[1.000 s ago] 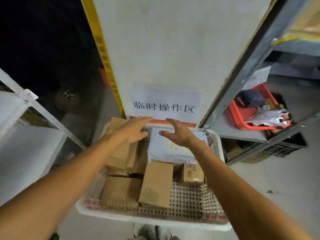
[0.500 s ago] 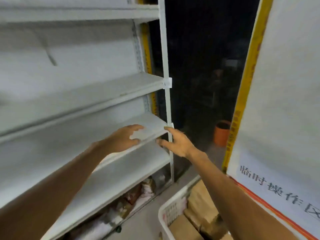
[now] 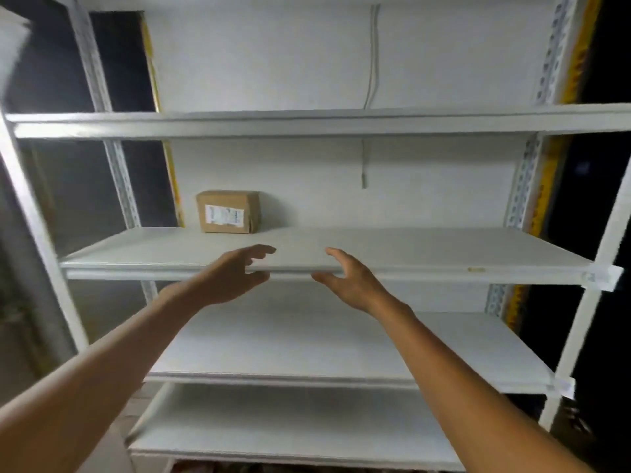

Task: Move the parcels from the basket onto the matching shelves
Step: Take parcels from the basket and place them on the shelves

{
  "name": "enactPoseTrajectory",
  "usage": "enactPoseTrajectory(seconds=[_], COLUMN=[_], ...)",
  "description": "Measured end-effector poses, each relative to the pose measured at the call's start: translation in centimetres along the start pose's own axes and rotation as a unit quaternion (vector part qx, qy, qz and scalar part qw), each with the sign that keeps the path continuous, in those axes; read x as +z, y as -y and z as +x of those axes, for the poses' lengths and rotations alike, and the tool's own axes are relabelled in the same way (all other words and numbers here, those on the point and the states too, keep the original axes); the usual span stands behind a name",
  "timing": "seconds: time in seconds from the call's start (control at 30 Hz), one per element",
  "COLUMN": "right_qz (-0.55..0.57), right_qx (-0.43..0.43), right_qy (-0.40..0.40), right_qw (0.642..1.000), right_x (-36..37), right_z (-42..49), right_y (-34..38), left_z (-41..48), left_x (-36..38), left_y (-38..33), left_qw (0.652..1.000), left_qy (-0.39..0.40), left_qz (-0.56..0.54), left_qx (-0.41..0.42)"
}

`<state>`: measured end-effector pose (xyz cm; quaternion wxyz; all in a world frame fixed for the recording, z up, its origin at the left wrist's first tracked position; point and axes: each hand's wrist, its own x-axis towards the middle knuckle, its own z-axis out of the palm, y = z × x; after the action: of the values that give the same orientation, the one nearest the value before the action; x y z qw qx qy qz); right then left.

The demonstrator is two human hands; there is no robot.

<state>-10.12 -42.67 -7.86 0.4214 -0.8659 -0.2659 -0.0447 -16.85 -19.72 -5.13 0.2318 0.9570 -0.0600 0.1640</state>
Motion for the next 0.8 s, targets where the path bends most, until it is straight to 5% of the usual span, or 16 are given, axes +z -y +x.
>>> enactPoseTrajectory(seconds=[0.33, 0.8], right_qz=[0.044, 0.012], right_qx=[-0.030, -0.011], right_qy=[0.082, 0.092], right_qw=[0.995, 0.996], right_x=[11.0, 15.8], right_z=[12.3, 27.1], right_y=[7.2, 2.8], left_z=[1.7, 12.9], left_x=[-6.6, -4.3], left_y=[14.8, 24.7], left_qw=[0.995, 0.995], left_qy=[-0.048, -0.085], left_qz=[0.027, 0.019], left_qx=[-0.088, -0.049])
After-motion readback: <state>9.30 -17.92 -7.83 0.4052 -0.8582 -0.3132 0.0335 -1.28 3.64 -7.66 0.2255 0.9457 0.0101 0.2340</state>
